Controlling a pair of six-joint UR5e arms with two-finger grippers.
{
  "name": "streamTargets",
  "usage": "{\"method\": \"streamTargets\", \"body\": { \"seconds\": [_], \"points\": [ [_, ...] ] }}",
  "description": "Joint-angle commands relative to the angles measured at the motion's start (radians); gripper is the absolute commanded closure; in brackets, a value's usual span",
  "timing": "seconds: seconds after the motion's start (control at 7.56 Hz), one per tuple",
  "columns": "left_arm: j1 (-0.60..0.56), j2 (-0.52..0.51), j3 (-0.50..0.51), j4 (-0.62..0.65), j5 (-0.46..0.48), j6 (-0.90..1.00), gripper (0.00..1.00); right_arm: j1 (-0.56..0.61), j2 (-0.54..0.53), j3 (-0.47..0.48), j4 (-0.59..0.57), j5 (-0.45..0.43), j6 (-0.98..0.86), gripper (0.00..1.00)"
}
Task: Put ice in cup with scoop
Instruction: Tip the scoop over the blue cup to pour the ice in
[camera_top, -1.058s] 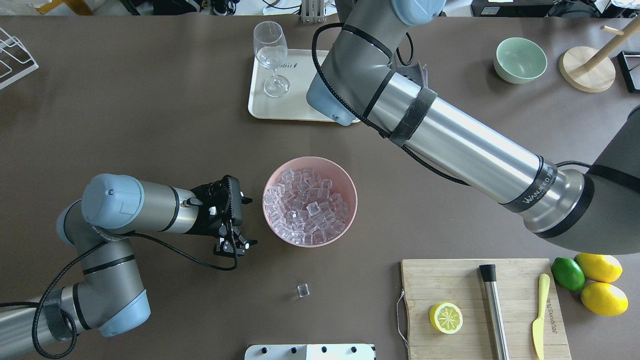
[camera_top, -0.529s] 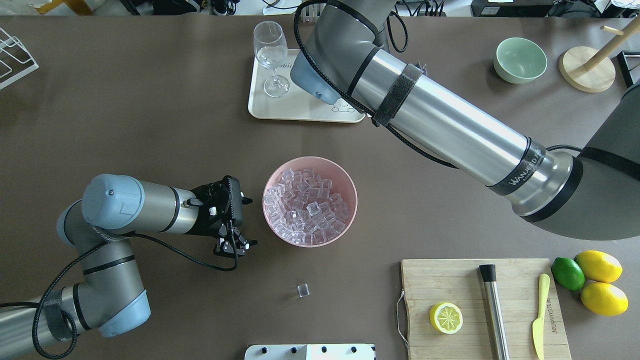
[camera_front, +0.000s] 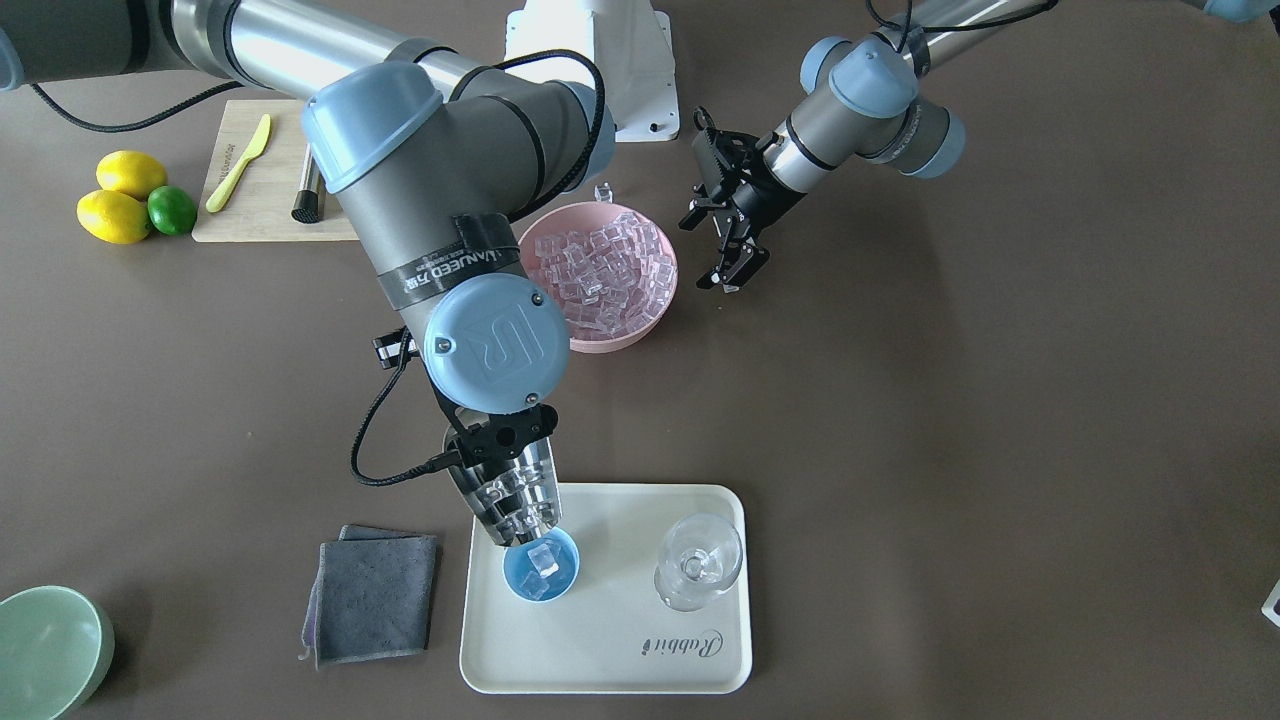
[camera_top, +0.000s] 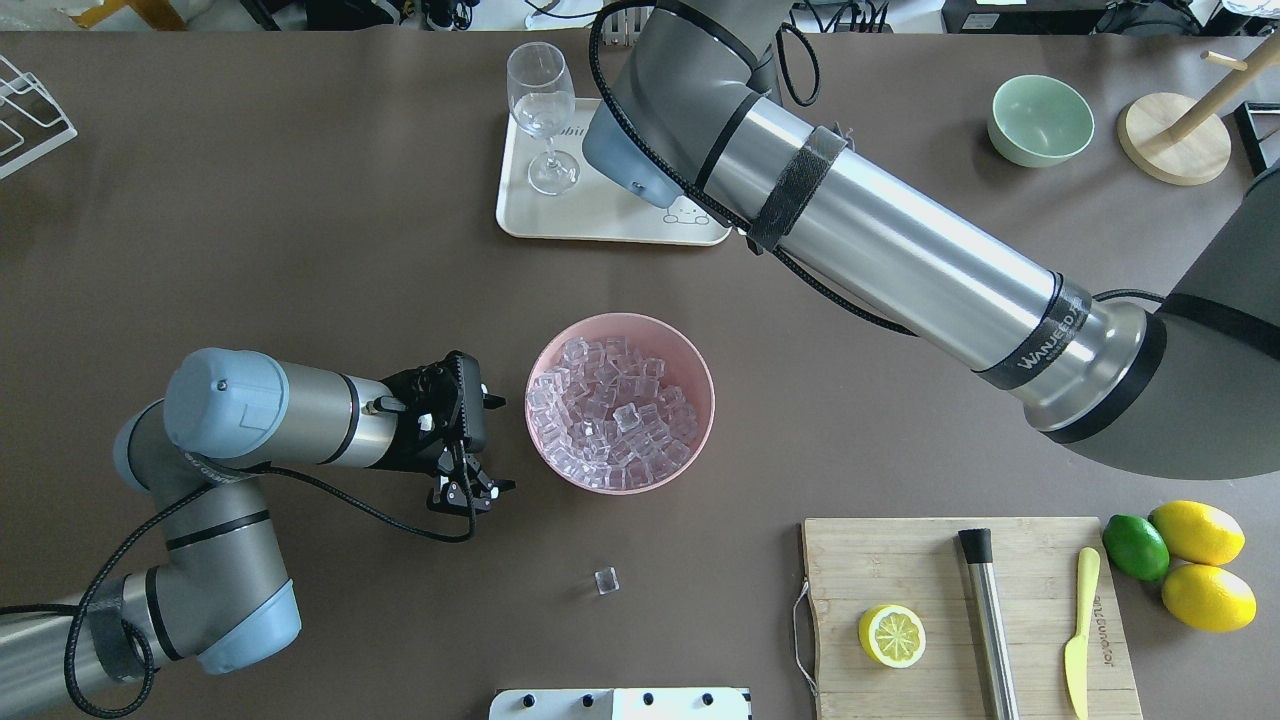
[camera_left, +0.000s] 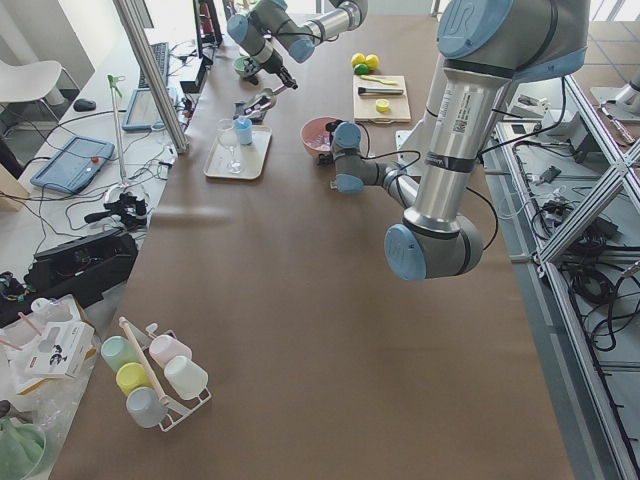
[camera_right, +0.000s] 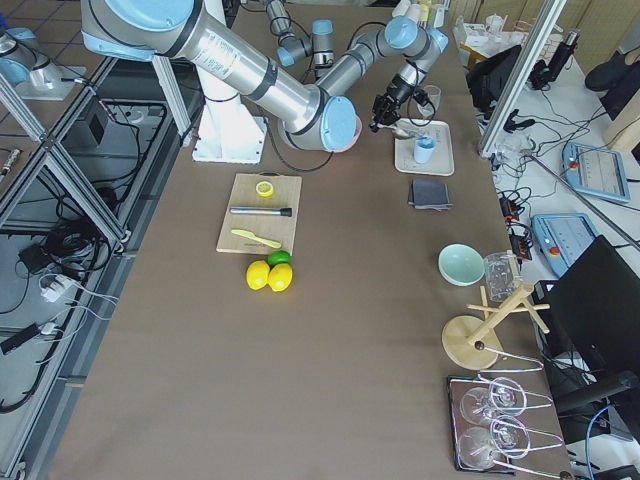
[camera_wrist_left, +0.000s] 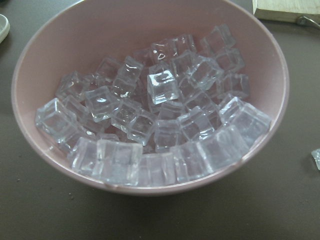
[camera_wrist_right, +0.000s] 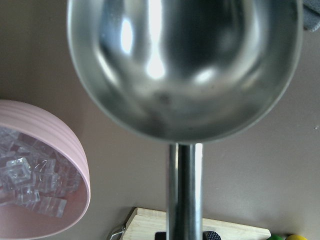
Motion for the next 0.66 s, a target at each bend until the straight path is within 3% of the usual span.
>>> {"method": "streamTargets", "body": {
  "seconds": [0.0, 0.53],
  "points": [
    [0.002, 0.0, 0.0, 0.0, 0.0, 0.0, 0.02, 0.002, 0.001, 0.001, -0.03, 0.0, -0.017, 1.0],
    [0.002, -0.002, 0.0, 0.0, 0.0, 0.0, 0.02, 0.021, 0.049, 0.006, -0.159, -0.005, -0.079, 1.0]
  ]
}}
